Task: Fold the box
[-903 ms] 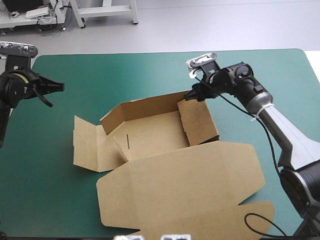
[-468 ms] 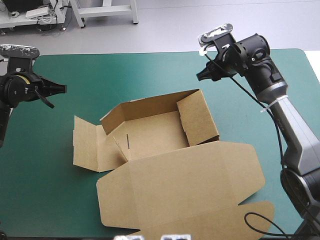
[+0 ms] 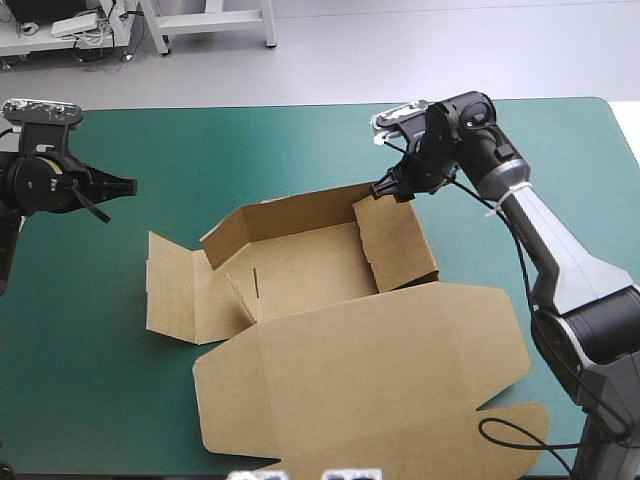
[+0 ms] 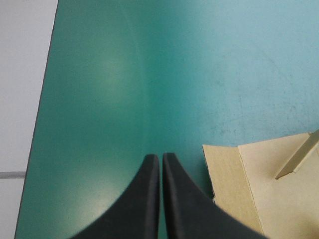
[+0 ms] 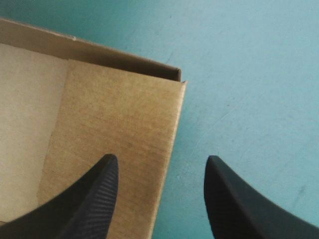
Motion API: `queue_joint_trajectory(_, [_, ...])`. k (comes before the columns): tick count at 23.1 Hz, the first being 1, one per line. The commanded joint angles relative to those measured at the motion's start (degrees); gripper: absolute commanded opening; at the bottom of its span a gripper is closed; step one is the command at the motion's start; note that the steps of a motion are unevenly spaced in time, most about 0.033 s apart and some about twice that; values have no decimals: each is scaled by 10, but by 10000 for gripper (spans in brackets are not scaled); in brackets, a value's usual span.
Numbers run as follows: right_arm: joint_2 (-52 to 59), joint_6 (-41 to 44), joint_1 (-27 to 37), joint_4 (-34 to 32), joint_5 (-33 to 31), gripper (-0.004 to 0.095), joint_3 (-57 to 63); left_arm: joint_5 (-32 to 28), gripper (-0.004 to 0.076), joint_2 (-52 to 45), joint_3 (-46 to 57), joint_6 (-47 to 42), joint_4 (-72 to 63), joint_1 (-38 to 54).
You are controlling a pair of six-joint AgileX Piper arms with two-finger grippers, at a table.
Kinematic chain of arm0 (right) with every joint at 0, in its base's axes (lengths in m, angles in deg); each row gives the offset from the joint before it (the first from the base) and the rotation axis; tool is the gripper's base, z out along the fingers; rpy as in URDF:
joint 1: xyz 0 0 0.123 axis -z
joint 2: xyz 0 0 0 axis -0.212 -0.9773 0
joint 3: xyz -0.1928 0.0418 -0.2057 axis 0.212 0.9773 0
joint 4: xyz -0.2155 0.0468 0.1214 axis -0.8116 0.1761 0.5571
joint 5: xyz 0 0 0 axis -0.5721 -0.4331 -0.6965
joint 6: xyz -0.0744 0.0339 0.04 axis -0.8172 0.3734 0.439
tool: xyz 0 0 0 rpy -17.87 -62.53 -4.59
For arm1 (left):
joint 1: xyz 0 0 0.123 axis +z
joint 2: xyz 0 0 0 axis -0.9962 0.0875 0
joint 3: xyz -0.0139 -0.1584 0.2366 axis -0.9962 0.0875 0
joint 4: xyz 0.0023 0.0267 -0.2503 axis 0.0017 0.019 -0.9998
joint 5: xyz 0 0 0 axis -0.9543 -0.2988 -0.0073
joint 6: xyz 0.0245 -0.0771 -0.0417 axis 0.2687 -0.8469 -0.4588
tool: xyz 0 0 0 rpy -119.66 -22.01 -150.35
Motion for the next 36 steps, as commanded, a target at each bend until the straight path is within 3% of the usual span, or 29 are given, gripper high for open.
queue_joint_trajectory(1, [26, -4, 1, 7, -2, 496, 15, -21, 6, -14, -15, 0, 7, 0])
queue_joint_trajectory(10, [-1, -46, 1, 87, 11, 486, 108, -22, 6, -14, -15, 13, -7, 0])
queue_joint_trajectory(12, [-25, -46, 1, 90, 0, 347, 108, -20, 6, -14, -15, 27, -28, 0])
queue_joint_trajectory(14, [-38, -30, 1, 90, -1, 40, 108, -28, 6, -14, -15, 27, -37, 0])
queue_joint_trajectory(15, [-38, -19, 1, 90, 10, -9, 108, -30, 6, -14, -15, 27, -39, 0])
queue_joint_trajectory(21, [-12, 32, 23, 92, 41, -18, 70, -72, 6, -14, -15, -10, 12, 10])
queue_joint_trajectory(26, [20, 21, 103, 190, 20, -18, -28, -112, 6, -11, -15, 35, -141, 169])
queue_joint_trajectory(30, [31, 12, 133, 226, -2, -18, -76, -76, 6, 14, -15, 128, -362, 284])
queue_joint_trajectory(36, [47, -6, 139, 304, 10, -18, -93, 13, 6, 79, -15, 209, -574, 319])
